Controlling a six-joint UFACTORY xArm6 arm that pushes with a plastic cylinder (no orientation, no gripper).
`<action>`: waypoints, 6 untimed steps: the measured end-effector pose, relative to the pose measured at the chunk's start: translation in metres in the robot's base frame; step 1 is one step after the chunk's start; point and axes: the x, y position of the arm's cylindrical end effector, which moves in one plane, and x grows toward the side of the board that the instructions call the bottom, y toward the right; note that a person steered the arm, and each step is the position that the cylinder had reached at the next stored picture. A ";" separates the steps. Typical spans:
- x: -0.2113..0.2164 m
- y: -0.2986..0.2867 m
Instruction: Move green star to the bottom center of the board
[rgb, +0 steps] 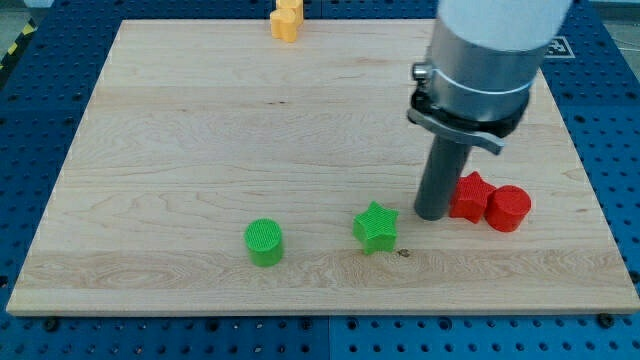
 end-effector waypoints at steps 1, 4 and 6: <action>0.000 0.009; 0.002 -0.041; 0.025 -0.098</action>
